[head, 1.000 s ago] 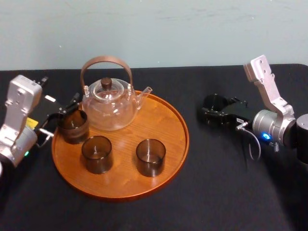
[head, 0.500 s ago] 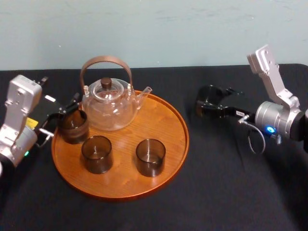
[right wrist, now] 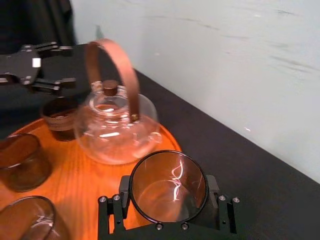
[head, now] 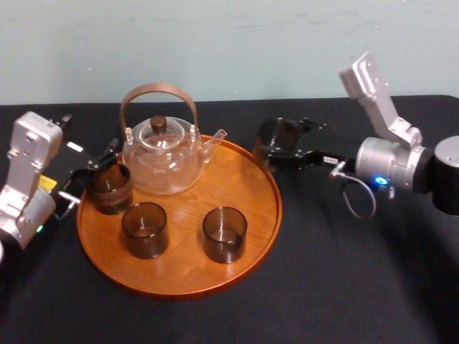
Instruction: Pick up the glass from the table and place it on the tray.
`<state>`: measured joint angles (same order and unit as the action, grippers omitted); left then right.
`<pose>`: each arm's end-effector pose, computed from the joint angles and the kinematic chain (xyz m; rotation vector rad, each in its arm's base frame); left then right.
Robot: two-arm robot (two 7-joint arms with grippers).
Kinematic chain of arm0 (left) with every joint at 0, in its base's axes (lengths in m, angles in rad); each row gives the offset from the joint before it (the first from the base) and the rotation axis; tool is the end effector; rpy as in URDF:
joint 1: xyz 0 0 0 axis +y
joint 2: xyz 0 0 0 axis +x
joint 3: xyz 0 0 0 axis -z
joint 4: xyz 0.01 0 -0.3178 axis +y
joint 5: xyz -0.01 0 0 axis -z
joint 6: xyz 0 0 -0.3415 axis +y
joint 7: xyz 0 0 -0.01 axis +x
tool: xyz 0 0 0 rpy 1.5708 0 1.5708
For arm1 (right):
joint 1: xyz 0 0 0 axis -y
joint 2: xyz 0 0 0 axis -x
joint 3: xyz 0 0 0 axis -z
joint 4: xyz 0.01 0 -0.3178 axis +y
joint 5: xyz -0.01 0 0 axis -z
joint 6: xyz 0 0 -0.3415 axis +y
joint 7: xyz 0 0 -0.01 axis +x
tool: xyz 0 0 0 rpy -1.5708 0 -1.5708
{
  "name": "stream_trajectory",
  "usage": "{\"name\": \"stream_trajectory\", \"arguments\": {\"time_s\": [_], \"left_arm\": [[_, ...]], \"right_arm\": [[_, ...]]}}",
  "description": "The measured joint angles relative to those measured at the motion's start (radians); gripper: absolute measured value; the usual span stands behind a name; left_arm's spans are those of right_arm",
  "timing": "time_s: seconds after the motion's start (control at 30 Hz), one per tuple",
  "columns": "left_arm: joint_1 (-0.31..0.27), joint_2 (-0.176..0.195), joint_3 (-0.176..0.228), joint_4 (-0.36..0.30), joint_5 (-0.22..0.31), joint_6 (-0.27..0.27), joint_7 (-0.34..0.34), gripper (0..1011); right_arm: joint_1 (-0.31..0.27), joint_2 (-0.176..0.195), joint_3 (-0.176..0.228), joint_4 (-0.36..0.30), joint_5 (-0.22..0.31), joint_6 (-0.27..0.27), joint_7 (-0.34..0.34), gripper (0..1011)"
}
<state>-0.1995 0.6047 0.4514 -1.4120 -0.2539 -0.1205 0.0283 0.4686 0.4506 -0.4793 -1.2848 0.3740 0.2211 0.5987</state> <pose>0.3935 0.0898 -0.3310 0.3045 -0.2850 1.2480 0.4772 -0.0433 -0.2684 -0.3152 0.0675 -0.7092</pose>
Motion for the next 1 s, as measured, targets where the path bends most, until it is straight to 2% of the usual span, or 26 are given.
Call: {"name": "stream_trajectory", "arguments": {"time_s": [0.23,0.43,0.67,1.0], "left_arm": [[0.0,0.0,0.0,0.0,0.0,0.0,0.0,1001],[0.0,0.0,0.0,0.0,0.0,0.0,0.0,1001],[0.0,0.0,0.0,0.0,0.0,0.0,0.0,1001],[0.0,0.0,0.0,0.0,0.0,0.0,0.0,1001]], "right_arm": [[0.036,-0.023,-0.056,0.035,0.001,-0.031,0.04,904],[0.055,-0.045,-0.088,0.066,0.005,-0.047,0.053,904],[0.066,-0.063,-0.111,0.1,0.004,-0.063,0.054,903],[0.073,-0.084,-0.133,0.161,-0.025,-0.094,0.035,904]]}}
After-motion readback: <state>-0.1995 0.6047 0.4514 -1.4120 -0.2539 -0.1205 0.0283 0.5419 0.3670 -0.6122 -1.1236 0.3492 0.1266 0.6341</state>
